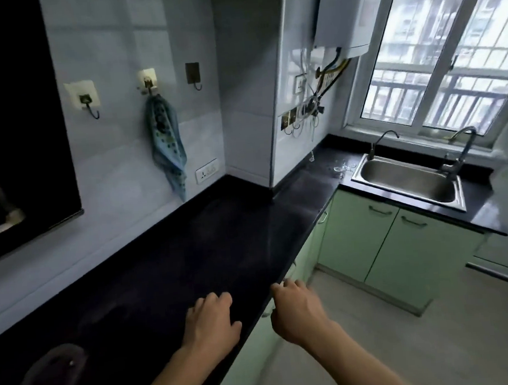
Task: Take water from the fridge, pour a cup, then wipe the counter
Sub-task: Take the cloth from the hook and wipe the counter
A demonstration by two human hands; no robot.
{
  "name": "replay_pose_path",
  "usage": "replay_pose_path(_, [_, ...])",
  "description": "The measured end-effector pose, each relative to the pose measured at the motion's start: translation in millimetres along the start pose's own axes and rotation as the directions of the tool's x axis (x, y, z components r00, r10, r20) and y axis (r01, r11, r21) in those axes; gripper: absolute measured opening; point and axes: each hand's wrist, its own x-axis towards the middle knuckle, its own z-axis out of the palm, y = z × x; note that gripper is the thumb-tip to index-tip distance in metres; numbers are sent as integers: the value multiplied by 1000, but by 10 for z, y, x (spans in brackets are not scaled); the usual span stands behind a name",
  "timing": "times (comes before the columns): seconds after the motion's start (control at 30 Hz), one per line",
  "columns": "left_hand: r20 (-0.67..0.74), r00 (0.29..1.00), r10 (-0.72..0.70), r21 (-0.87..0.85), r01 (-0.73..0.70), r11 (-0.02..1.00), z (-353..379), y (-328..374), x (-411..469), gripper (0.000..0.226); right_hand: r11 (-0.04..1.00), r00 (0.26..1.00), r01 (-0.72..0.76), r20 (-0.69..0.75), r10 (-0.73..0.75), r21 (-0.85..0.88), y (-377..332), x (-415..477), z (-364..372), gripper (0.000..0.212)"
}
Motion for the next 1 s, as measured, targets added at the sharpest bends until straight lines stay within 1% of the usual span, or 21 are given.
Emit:
replay_pose_path(0.17, [17, 998, 54, 20, -54, 998, -95, 135, 735, 37, 999, 999, -39, -2, 39, 28, 288, 593, -137, 28])
replay_pose_path(0.23, [7, 999, 51, 26, -51, 998, -126, 180, 973, 37, 999, 999, -39, -5, 39, 32, 395, 813, -153, 27])
replay_pose_path(0.33, [-3, 1000, 17, 30, -17, 999, -157, 234, 1290, 38, 1000, 1000, 6, 9, -7, 20, 543, 1165, -202, 24])
replay_pose_path(0.47, [-47, 995, -86, 7, 87, 996, -154, 293, 1683, 37, 992, 992, 122, 33, -122, 13, 764, 1738, -251, 22])
replay_pose_path(0.53, [-77, 983, -166, -17, 165, 986, -150, 326, 1858, 37, 978, 977, 206, 55, -206, 18, 850, 2064, -294, 19])
replay_pose_path(0.63, [-104, 949, -298, -42, 295, 955, -172, 424, 2066, 39, 938, 934, 347, 79, -347, 23, 944, 2506, -346, 12])
replay_pose_path(0.73, [-136, 907, -399, -75, 392, 917, -193, 538, 2246, 39, 884, 878, 466, 109, -465, 18, 961, 2860, -411, 21])
replay_pose_path(0.87, [-169, 855, -489, -82, 483, 872, -213, 600, 2387, 42, 828, 819, 559, 138, -558, 30, 907, 3171, -437, 25])
replay_pose_path(1.0, [-167, 816, -554, -79, 549, 832, -224, 508, 2482, 43, 788, 773, 614, 171, -610, 37, 759, 3405, -373, 24])
